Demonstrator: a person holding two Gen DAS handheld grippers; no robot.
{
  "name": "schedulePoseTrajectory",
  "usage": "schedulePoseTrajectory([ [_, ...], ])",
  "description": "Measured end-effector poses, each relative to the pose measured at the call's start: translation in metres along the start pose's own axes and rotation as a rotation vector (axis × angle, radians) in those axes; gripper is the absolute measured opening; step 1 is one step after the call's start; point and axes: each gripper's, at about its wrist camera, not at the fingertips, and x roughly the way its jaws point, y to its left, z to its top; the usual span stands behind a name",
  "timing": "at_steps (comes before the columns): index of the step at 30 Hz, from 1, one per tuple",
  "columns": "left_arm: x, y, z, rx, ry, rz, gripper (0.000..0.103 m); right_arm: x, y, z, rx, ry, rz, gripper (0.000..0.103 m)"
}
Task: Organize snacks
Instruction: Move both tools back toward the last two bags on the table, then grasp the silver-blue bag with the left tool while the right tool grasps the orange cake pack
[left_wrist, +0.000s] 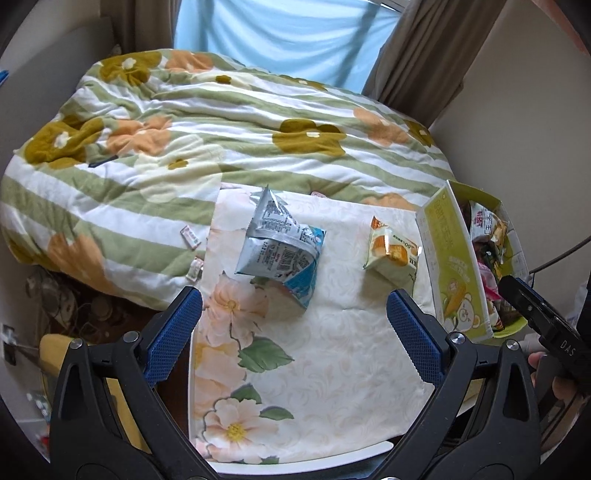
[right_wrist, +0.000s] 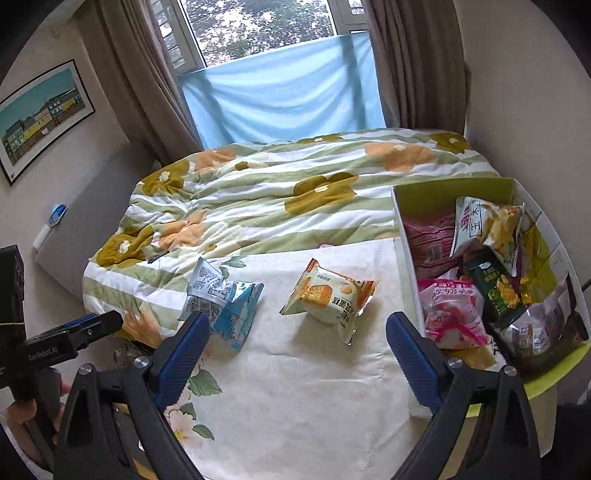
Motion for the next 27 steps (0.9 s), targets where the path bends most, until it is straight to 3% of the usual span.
schedulePoseTrajectory([
  [10, 0.073, 0.024, 0.040, 0.025, 0.094, -0.089, 0.100, 0.067, 0.003, -0.002, 0.150, 0.053, -0.083, 0.095],
  [17, 0.145, 0.023, 0.046, -0.002, 0.237, -0.154, 0.099, 0.109, -0.011, -0.001, 0.200, 0.093, -0.107, 0.095],
  [27, 0.203, 0.020, 0.045, -0.019, 0.311, -0.138, 0.099, 0.156, -0.033, 0.000, 0.268, 0.124, -0.137, 0.095],
])
